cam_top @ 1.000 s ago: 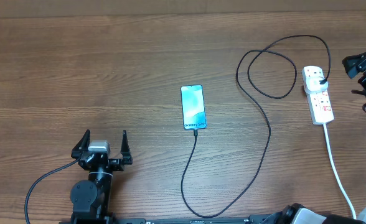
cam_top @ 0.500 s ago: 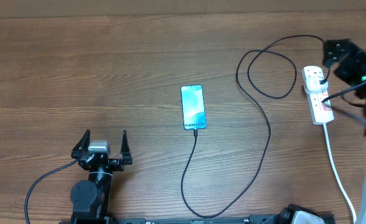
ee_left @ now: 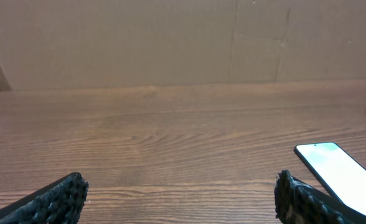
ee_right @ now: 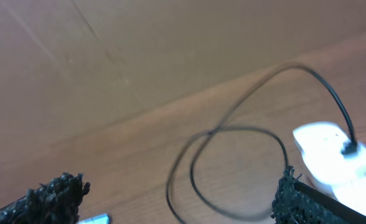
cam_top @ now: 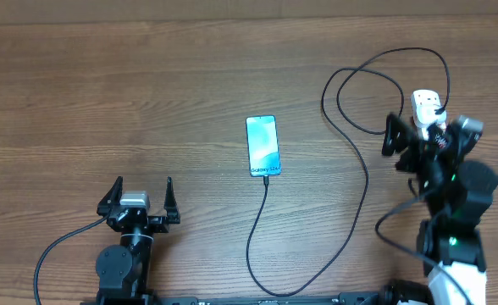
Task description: Plug charger to phone and switch on socket
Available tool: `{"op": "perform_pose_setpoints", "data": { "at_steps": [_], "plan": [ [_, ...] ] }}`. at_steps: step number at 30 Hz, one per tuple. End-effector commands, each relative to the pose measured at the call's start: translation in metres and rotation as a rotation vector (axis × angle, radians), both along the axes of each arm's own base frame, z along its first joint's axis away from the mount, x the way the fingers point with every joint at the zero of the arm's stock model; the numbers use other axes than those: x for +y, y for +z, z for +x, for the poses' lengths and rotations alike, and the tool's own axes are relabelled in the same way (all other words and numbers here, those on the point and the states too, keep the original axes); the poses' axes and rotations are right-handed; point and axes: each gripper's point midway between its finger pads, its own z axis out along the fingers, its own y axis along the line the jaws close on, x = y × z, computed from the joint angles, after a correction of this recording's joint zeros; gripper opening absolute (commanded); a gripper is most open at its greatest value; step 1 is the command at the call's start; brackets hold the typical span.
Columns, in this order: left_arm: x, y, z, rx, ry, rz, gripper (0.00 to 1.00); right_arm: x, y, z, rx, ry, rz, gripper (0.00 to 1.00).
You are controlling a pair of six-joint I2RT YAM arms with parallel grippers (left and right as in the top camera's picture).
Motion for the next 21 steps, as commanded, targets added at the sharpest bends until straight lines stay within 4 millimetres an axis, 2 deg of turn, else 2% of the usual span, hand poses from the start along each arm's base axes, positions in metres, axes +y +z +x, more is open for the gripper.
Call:
{"op": "perform_pose_setpoints", "data": {
  "at_steps": [1, 9, 21],
  "plan": [
    [0.000, 0.001, 0.000, -0.009, -0.007, 0.017, 1.00, -0.001, -0.017, -0.020, -0.033, -0.036, -0.015, 1.00],
    [0.000, 0.001, 0.000, -0.008, -0.006, 0.017, 1.00, 0.002, -0.053, -0.046, -0.051, -0.045, -0.021, 1.00],
    [0.000, 0.001, 0.000, -0.008, -0.007, 0.017, 1.00, 0.006, -0.081, -0.064, -0.059, -0.046, -0.035, 1.00]
  ]
}}
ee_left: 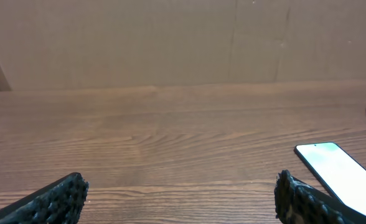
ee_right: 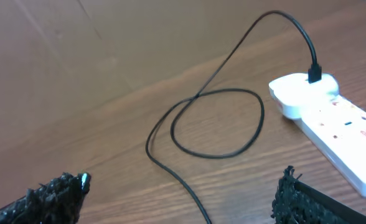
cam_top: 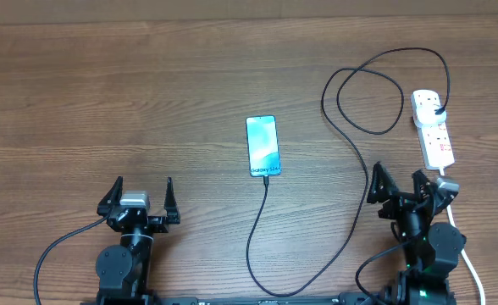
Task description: Plug charger to phone and switch on socket
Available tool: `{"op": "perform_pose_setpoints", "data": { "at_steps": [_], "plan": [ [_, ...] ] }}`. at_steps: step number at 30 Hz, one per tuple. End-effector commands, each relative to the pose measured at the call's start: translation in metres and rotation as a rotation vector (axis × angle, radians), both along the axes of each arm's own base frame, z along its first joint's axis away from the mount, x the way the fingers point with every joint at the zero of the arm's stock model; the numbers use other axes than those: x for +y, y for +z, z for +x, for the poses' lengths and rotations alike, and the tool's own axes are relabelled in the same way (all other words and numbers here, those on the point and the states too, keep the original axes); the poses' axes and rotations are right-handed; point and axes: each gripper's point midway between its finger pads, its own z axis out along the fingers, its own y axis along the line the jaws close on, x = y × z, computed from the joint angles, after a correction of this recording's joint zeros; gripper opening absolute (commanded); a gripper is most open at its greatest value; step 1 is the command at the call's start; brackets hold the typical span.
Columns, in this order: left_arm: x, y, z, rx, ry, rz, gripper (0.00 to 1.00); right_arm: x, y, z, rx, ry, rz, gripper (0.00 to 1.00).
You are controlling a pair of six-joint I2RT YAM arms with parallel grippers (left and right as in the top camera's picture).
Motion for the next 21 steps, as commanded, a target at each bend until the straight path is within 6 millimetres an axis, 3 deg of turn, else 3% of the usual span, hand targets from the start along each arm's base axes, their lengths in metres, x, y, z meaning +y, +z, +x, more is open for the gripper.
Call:
{"op": "perform_pose_setpoints", "data": {
  "at_steps": [1, 9, 21],
  "plan": [
    [0.000, 0.001, 0.000, -0.009, -0.007, 0.018, 0.99, 0.000, -0.003, -0.003, 0.001, -0.004, -0.013, 1.00],
    [0.000, 0.001, 0.000, -0.009, -0.007, 0.018, 0.99, 0.001, -0.012, -0.007, 0.036, -0.003, -0.006, 1.00],
    [0.000, 0.001, 0.000, -0.009, -0.007, 0.018, 1.00, 0.012, 0.035, -0.014, -0.173, 0.039, -0.192, 1.00]
  ]
}}
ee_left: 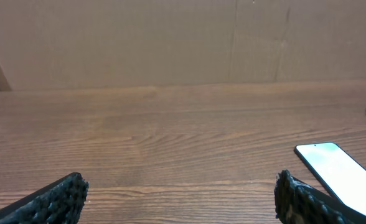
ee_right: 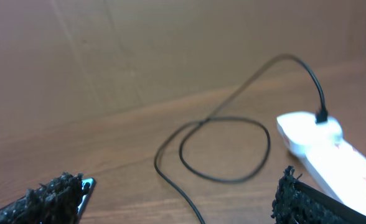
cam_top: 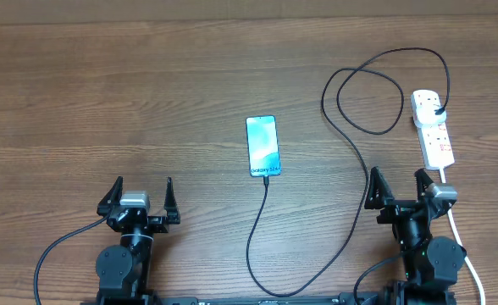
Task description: Plug charger to phone and switch on socket
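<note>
A phone [cam_top: 262, 145] with a lit blue screen lies mid-table, and the black charger cable [cam_top: 351, 135] runs into its near end. That cable loops right to a plug in the white socket strip [cam_top: 433, 127], which shows in the right wrist view as the strip [ee_right: 332, 152] with the cable loop [ee_right: 223, 149]. My right gripper [cam_top: 399, 188] sits open near the front right edge, below the strip, holding nothing. My left gripper [cam_top: 142, 193] rests open at the front left, with the phone [ee_left: 338, 171] off to its right.
A brown cardboard wall [ee_left: 170, 43] backs the wooden table [cam_top: 105, 93]. The white lead of the socket strip [cam_top: 459, 237] runs down past my right arm to the front edge. The black cable [cam_top: 257, 254] sweeps along the front middle.
My right gripper has shifted slightly further from the socket strip and squared up at the front right. The left arm, phone and cable have not moved.
My right gripper was open up at the socket strip. Then it was back near the front right edge, away from the strip, and now rests there open. The phone stayed lit with the cable in it throughout, and the left gripper stayed still.
</note>
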Available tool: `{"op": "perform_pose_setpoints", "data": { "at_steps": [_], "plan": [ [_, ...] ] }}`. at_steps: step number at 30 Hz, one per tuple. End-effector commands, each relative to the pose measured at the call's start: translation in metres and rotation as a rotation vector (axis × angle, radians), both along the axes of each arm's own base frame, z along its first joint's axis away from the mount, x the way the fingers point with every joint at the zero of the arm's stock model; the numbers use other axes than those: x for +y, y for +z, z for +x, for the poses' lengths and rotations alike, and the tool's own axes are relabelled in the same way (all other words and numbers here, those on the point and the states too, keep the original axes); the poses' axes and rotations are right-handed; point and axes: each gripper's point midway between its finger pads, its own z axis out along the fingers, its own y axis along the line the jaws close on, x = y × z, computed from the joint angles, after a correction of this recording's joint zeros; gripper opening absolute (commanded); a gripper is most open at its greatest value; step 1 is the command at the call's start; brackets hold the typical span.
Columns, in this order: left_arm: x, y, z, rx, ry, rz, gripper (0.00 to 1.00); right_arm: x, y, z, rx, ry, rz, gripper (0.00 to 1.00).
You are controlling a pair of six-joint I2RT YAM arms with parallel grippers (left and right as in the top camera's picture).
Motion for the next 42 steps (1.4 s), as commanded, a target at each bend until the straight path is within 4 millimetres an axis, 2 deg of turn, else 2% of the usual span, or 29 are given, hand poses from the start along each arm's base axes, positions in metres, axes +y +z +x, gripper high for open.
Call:
{"op": "perform_pose_setpoints", "data": {
  "at_steps": [1, 12, 42],
  "plan": [
    [-0.0003, 0.0008, -0.0003, -0.009, -0.006, 0.018, 1.00, 0.0000, 0.0051, -0.0017, -0.037, -0.009, -0.052, 1.00],
    [-0.0003, 0.0010, -0.0003, -0.009, -0.006, 0.018, 1.00, 0.0063, 0.0052, -0.0017, -0.039, 0.015, -0.062, 1.00],
    [-0.0004, 0.0008, -0.0003, -0.009, -0.006, 0.018, 0.99, 0.0062, 0.0058, -0.0016, -0.041, 0.014, -0.063, 1.00]
  ]
}}
